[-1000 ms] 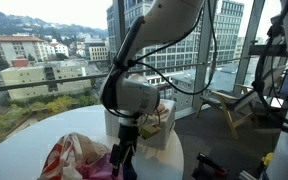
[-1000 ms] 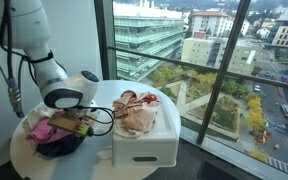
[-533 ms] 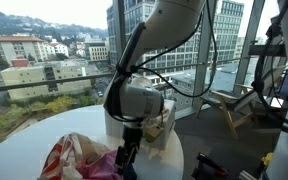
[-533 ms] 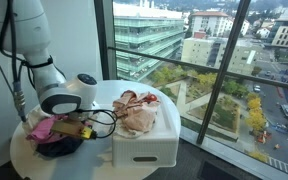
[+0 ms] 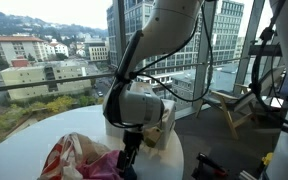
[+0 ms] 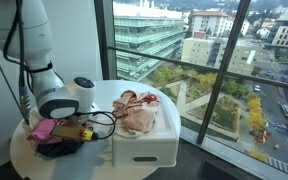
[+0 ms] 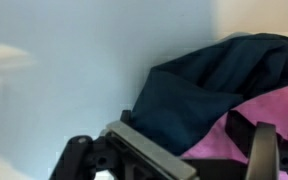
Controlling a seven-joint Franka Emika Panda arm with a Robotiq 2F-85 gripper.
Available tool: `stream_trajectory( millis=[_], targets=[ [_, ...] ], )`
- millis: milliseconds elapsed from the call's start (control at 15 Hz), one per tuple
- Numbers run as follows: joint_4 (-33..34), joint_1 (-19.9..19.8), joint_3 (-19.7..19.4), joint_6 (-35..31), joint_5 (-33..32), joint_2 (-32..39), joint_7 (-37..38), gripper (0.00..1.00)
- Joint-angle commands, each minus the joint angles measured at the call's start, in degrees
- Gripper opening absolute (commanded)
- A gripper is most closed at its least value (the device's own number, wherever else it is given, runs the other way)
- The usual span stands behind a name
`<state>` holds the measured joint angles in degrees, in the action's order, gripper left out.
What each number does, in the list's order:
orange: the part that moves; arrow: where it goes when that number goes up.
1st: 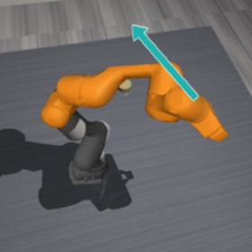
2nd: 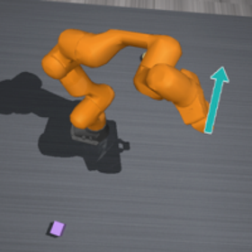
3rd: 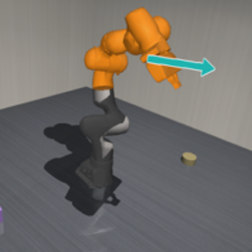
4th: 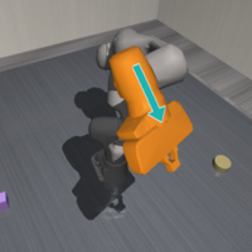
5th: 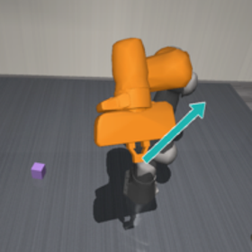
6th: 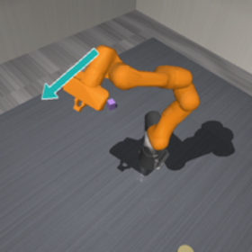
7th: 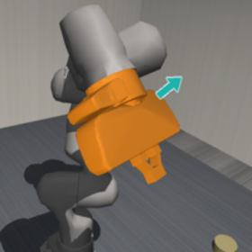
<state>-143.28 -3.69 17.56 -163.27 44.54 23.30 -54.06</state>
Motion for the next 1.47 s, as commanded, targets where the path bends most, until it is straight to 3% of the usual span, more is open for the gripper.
stream_trajectory(
  millis=[0,467,733,867,1133,1400],
  targets=[
    [0.27,-0.77,1.69,-2.72,1.86,0.82,-2.2,0.66],
    [0.34,-2.55,3.54,-2.2,3.43,0.09,-1.53,0.11],
    [0.21,-6.07,6.39,0.25,8.07,-2.75,-2.35,0.04],
    [0.21,-8.76,9.06,1.26,12.24,-5.35,-4.27,0.1],
    [0.79,-12.68,13.35,5.92,20.65,-11.16,-9.31,0.1],
    [2.65,-13.41,15.3,14.79,24.36,-14.45,-14.75,0.09]
  ],
)
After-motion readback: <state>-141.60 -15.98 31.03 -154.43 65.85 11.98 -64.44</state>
